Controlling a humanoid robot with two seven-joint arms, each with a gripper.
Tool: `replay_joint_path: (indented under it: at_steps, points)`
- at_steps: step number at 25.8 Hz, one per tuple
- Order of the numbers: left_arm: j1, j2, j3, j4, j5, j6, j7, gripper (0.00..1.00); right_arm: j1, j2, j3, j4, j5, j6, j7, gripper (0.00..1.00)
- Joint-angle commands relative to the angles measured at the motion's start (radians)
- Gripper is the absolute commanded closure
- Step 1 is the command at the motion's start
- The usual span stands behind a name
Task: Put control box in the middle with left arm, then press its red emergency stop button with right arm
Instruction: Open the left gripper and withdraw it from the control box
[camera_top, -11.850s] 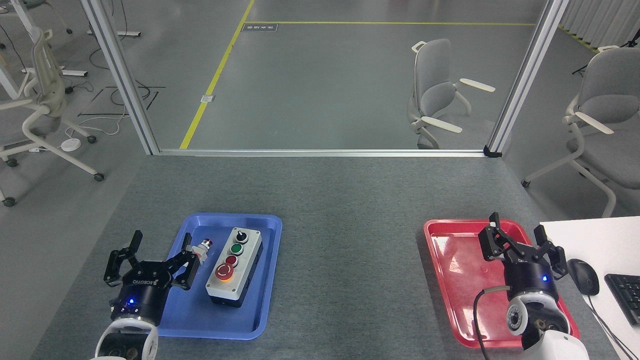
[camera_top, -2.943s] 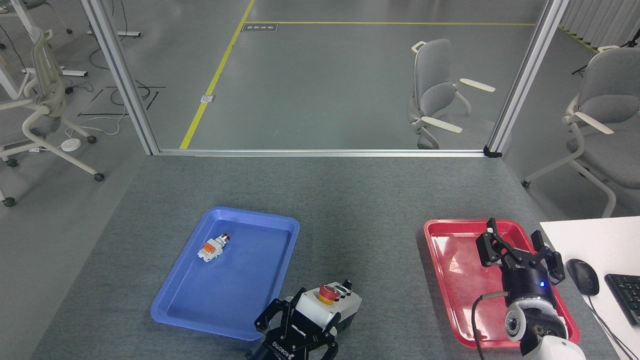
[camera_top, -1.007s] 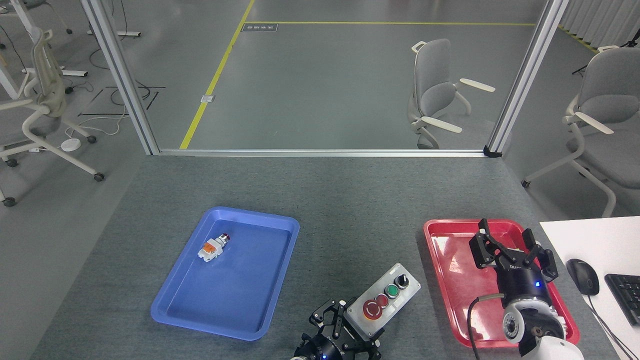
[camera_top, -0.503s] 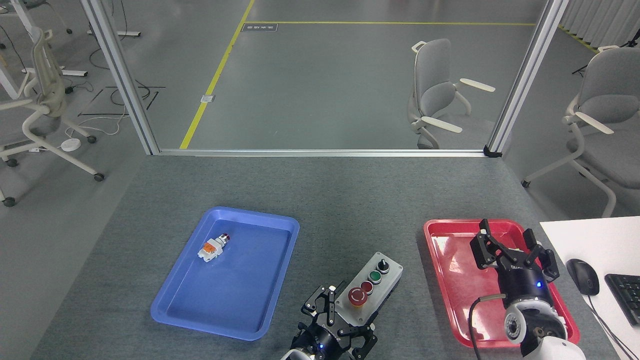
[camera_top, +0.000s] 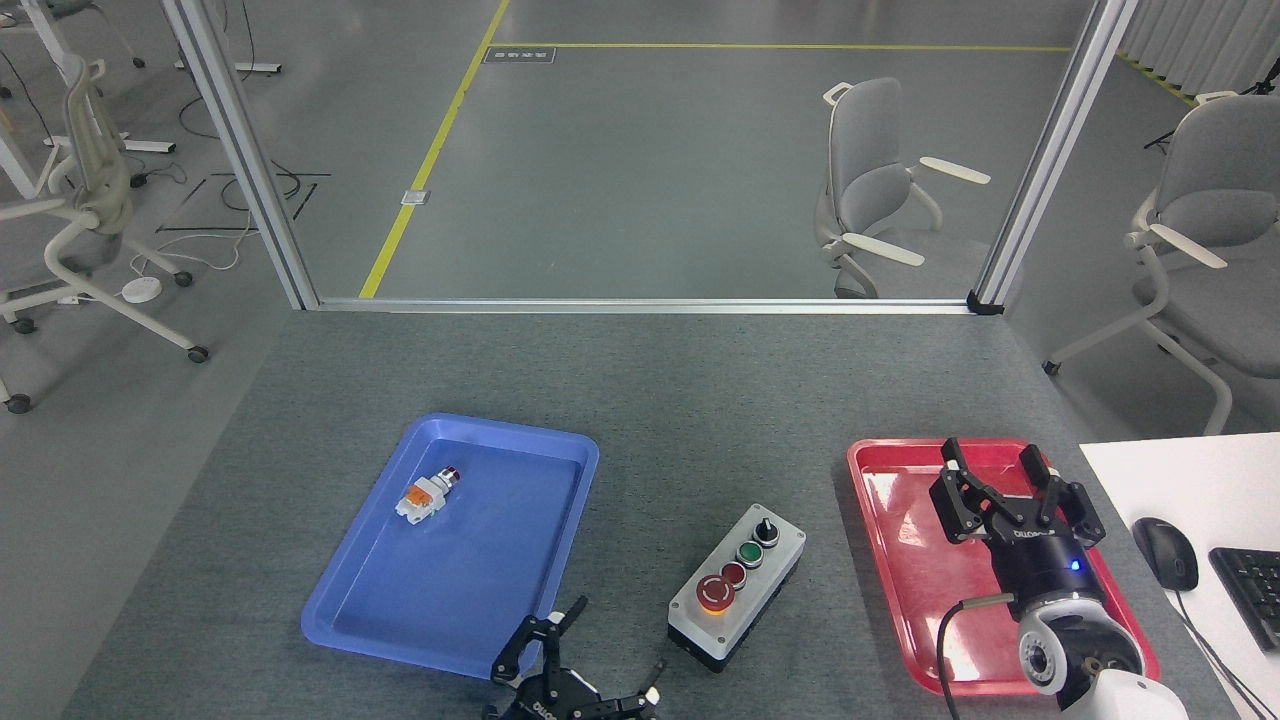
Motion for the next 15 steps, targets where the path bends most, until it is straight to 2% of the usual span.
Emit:
replay_joint_path:
  at_steps: [1,2,3,4,7,10,13,15]
  points:
    - [0.028,0.080,0.092,-0.071,0.159,-0.011,0.001,0.01,-0.025,-0.054,-0.004,0.039,-0.009,-0.330,0.002,0.64]
    - [0.028,0.083,0.129,-0.073,0.180,-0.013,0.001,0.01,-0.032,-0.059,-0.010,0.049,-0.011,-0.422,0.003,0.81]
    - [0.028,0.082,0.166,-0.071,0.191,-0.013,0.001,0.01,-0.036,-0.057,-0.014,0.056,-0.014,-0.422,0.003,0.95]
    - [0.026,0.082,0.209,-0.070,0.192,-0.013,0.001,0.01,-0.037,-0.054,-0.014,0.059,-0.029,-0.422,0.003,1.00]
    - [0.016,0.068,0.339,-0.062,0.202,-0.011,0.001,0.01,-0.036,-0.045,0.005,0.060,-0.075,-0.422,0.006,1.00]
    - [0.006,0.048,0.413,-0.044,0.223,-0.002,0.001,0.01,-0.042,-0.014,0.078,0.062,-0.058,-0.422,0.013,1.00]
    - [-0.001,0.048,0.456,-0.041,0.257,0.000,0.001,0.01,-0.055,0.003,0.157,0.069,-0.006,-0.422,0.013,1.00]
    - [-0.017,0.050,0.478,-0.025,0.269,0.000,0.001,0.01,-0.068,0.040,0.184,0.105,0.015,-0.422,0.010,1.00]
